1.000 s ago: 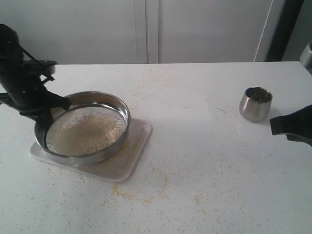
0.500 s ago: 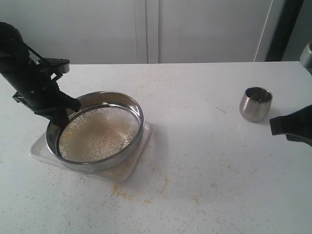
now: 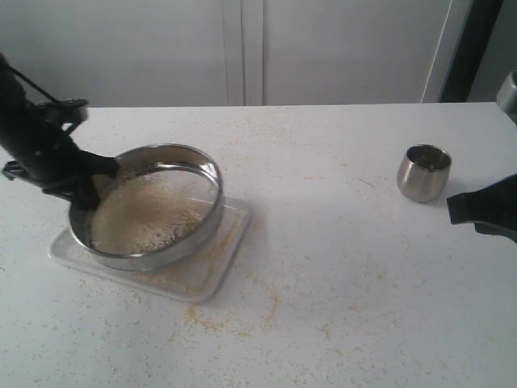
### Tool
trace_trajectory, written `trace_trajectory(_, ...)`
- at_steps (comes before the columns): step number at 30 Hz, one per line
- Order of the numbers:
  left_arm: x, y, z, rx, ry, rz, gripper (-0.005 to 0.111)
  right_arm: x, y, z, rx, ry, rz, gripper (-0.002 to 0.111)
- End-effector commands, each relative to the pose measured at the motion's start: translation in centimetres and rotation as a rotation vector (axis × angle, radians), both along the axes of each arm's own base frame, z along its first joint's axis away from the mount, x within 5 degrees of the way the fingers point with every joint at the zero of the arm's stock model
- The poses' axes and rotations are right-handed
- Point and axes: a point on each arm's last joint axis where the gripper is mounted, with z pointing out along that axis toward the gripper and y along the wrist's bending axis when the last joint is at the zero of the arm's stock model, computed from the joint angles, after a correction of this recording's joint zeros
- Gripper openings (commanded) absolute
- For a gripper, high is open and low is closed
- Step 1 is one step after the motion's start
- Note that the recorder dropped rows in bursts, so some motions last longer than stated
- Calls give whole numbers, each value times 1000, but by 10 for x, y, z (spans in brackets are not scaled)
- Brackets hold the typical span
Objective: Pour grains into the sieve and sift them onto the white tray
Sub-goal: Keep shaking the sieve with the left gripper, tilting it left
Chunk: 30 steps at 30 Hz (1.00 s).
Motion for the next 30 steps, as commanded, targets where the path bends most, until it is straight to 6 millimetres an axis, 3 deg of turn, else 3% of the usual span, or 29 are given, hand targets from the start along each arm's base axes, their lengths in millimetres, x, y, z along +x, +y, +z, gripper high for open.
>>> trace_trajectory(1, -3, -4, 3, 92, -12, 54, 0, 0, -1, 0, 6, -11, -12, 0)
trace_trajectory(4, -1, 13, 2, 76, 30, 266, 0, 0, -1, 0, 11, -15, -18, 0)
trace_trajectory(8, -9, -24, 3, -58, 27, 28, 0, 1, -1, 1, 11, -18, -19, 0)
trace_trajectory(10, -11, -28, 7, -6, -21, -92, 0, 1, 0, 1, 12, -20, -19, 0)
trace_trajectory(13, -6, 1, 4, 139, -21, 29, 0, 1, 0, 1, 12, -22, -19, 0)
trace_trajectory(15, -2, 22, 4, 122, 11, 245, 0, 1, 0, 1, 12, -22, -19, 0)
trace_trajectory(16, -2, 23, 4, 91, 28, 276, 0, 1, 0, 1, 12, -22, -19, 0)
trace_trajectory(20, -9, -16, 5, -55, 30, 29, 0, 1, 0, 1, 12, -22, -19, 0)
trace_trajectory(22, -10, -28, 6, 7, -45, -131, 0, 1, 0, 1, 12, -22, -19, 0)
trace_trajectory(23, -9, -25, 6, 50, -61, -128, 0, 1, 0, 1, 12, -22, -19, 0)
trace_trajectory(26, -1, 4, 5, 156, -63, 78, 0, 1, 0, 1, 12, -22, -19, 0)
trace_trajectory(28, 2, 18, 5, 134, -41, 216, 0, 1, 0, 1, 12, -22, -19, 0)
trace_trajectory(30, 0, 7, 2, 46, 5, 236, 0, 1, 0, 1, 12, -22, -19, 0)
